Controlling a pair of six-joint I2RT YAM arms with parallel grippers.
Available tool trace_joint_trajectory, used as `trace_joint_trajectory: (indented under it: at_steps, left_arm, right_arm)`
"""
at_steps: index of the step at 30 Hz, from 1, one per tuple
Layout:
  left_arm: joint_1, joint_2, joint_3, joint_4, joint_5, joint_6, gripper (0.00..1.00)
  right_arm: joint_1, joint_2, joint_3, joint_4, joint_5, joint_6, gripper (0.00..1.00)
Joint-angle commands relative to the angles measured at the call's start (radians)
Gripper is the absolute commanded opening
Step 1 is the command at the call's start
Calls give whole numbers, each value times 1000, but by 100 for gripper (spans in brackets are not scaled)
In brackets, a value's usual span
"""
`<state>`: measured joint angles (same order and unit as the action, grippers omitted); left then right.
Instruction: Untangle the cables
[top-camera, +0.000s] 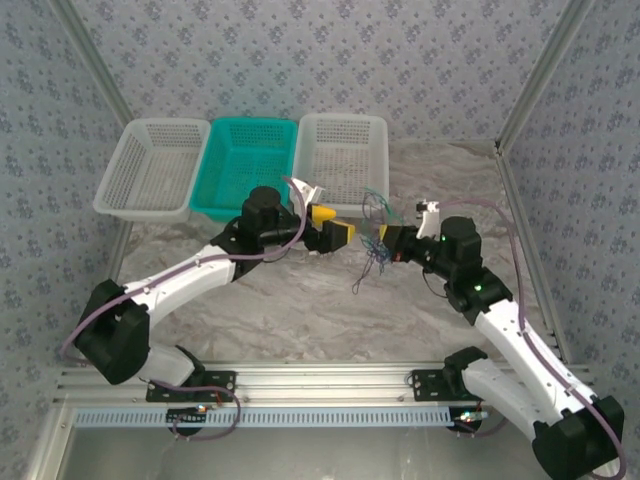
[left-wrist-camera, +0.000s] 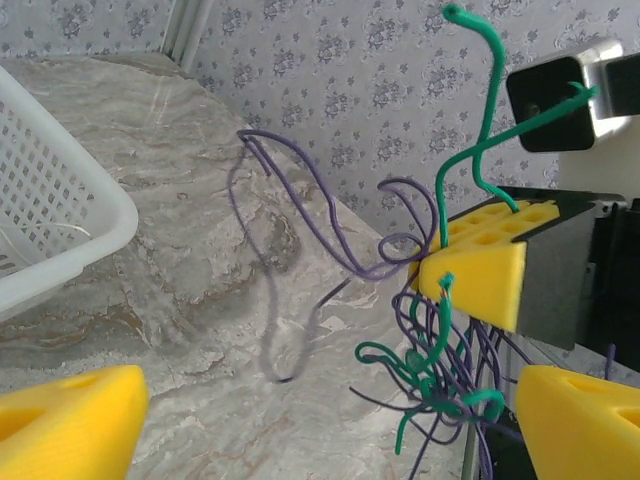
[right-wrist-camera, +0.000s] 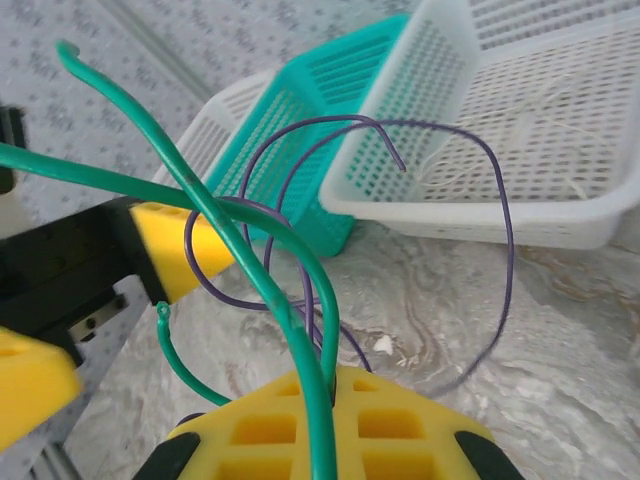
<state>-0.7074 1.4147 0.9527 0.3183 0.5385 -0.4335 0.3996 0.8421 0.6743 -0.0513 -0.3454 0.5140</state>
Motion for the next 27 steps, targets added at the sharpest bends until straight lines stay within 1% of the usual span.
trace_joint_trajectory:
  at_steps: [1,3,4,6,7,9,10,11,13,14,21,25,27]
  left_arm:
    - [-4,-12,34,40,8,-15,91]
    - [-2,-18,33,58,-16,-59,90]
    - [-3,-19,33,62,-49,-93,88]
    - [-1,-20,31,57,-138,-169,81]
    - [-1,-19,26,59,-178,-206,74]
    - [2,-14,10,91,-208,-250,57]
    - [2,-11,4,104,-212,-260,44]
    - [3,-6,2,107,-215,-264,29]
    - [3,-7,-5,110,-227,-274,7]
    - [2,-10,-13,119,-229,-276,0]
    - [9,-48,-31,105,-248,-254,0]
    - [45,-96,-46,87,-251,-243,0]
    - [67,-124,-56,79,-250,-238,0]
  right_arm:
    - [33,23,48,44,-75,-89,0]
    - [53,39,55,45,-94,-109,0]
    - [66,47,59,45,-101,-118,0]
    - [84,61,66,47,-99,-126,0]
    - [90,65,67,50,-96,-127,0]
    - [100,69,68,55,-91,-127,0]
    - [103,70,71,56,-83,-128,0]
    - [105,70,71,54,-78,-129,0]
    - [108,69,73,49,-65,-131,0]
    - [110,69,74,42,-56,-132,0]
    - [110,68,50,33,7,-129,0]
    - [104,57,26,-2,119,-125,0]
    - [92,45,7,-18,156,-115,0]
